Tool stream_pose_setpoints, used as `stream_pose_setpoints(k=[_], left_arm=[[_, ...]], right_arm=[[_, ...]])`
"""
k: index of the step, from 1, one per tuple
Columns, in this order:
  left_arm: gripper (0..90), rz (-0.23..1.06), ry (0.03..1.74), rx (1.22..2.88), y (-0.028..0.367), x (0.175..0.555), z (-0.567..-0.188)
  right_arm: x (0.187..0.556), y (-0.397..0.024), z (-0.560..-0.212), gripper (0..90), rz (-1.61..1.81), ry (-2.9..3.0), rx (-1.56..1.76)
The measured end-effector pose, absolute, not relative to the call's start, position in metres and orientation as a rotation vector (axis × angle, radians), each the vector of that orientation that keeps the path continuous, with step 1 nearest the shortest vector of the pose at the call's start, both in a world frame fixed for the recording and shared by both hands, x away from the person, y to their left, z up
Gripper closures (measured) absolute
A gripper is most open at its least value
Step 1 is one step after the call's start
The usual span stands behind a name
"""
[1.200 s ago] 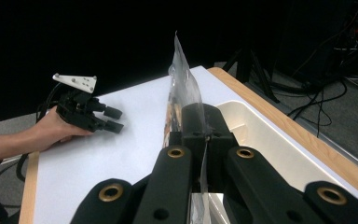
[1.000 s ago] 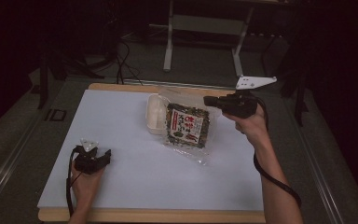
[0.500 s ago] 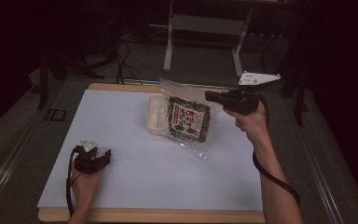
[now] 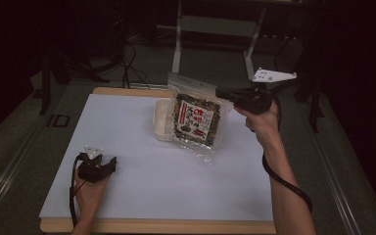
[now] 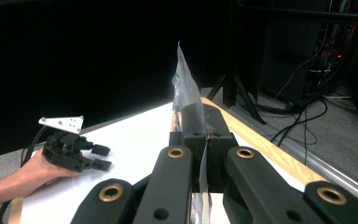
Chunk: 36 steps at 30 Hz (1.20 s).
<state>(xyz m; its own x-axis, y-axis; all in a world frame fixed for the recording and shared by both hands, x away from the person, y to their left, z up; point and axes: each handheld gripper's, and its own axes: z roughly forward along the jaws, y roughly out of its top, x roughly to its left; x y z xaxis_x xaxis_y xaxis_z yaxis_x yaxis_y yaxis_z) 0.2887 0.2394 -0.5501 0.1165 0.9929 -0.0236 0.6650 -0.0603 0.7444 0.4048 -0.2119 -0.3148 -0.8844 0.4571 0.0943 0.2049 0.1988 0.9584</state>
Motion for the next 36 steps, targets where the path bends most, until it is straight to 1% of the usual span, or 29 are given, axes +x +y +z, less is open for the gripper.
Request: stream_pose_setpoints(k=[36], left_arm=[[44.3, 0.694, 1.613, 1.791, 0.239, 0.289, -0.55]], right_arm=[[0.419, -0.204, -0.305, 90.0, 1.821, 2.132, 0.657]])
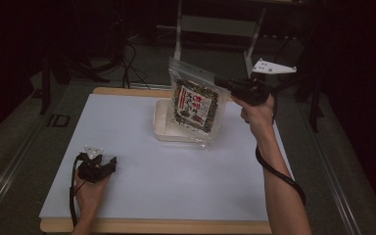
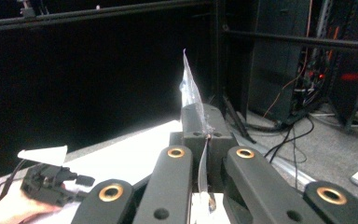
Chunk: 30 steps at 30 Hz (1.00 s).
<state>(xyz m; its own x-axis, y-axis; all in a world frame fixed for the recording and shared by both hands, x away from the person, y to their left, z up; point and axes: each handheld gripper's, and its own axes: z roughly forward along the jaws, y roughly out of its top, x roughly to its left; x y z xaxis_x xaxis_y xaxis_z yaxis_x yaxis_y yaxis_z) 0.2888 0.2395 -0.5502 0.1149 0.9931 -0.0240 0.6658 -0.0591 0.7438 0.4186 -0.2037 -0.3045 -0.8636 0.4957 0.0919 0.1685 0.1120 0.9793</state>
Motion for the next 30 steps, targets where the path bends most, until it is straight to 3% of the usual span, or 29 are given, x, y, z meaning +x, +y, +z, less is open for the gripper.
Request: stream_pose_setpoints(k=[30], left_arm=[[44.2, 0.691, 1.612, 1.789, 0.24, 0.289, -0.55]], right_arm=[[0.435, -0.188, -0.323, 90.0, 1.842, 2.027, 0.739]])
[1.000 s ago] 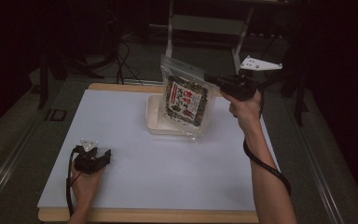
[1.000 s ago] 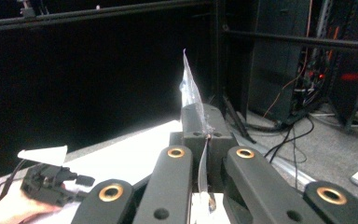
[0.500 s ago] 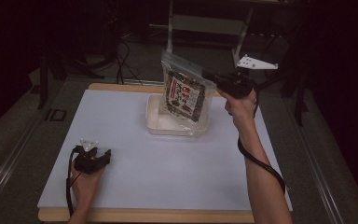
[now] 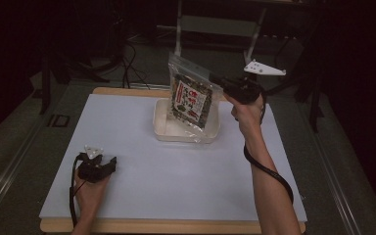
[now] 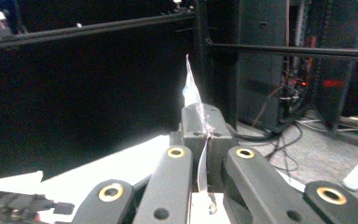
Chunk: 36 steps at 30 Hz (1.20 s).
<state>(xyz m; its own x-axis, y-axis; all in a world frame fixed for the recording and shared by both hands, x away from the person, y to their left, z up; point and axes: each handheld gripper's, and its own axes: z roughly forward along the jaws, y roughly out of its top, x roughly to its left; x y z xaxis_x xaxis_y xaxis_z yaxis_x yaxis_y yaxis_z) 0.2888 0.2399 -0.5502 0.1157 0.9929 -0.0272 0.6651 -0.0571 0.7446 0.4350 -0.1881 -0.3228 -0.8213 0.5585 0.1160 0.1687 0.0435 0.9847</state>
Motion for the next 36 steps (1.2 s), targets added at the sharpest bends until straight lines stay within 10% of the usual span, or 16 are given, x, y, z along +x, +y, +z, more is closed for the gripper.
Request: stream_pose_setpoints(k=[36], left_arm=[[44.0, 0.686, 1.612, 1.794, 0.239, 0.289, -0.55]], right_arm=[[0.451, -0.188, -0.376, 90.0, 1.854, 2.046, 0.89]])
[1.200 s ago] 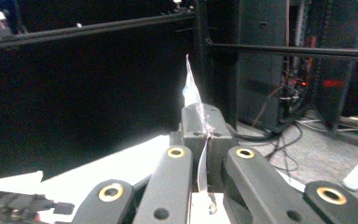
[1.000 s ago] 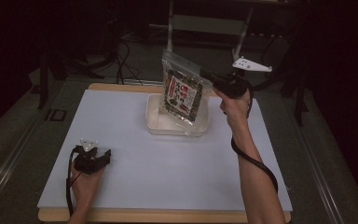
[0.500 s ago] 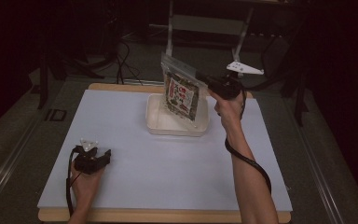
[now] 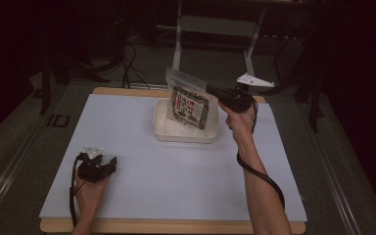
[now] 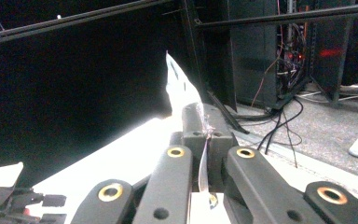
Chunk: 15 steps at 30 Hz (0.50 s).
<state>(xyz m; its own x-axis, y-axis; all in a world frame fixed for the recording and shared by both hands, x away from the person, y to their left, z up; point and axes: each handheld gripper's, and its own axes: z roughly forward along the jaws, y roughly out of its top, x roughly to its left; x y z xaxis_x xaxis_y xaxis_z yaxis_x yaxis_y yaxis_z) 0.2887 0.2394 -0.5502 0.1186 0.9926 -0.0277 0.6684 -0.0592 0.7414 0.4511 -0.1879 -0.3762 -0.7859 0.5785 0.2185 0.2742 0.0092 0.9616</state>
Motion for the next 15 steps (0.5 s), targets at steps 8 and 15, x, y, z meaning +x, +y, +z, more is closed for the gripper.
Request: stream_pose_setpoints(k=[8, 15], left_arm=[[43.7, 0.685, 1.615, 1.794, 0.239, 0.289, -0.55], [43.7, 0.683, 1.614, 1.794, 0.239, 0.289, -0.55]], right_arm=[[0.451, -0.197, -0.375, 89.9, 1.78, 2.092, 0.883], [0.453, -0.205, -0.373, 84.7, 1.646, 2.101, 0.939]])
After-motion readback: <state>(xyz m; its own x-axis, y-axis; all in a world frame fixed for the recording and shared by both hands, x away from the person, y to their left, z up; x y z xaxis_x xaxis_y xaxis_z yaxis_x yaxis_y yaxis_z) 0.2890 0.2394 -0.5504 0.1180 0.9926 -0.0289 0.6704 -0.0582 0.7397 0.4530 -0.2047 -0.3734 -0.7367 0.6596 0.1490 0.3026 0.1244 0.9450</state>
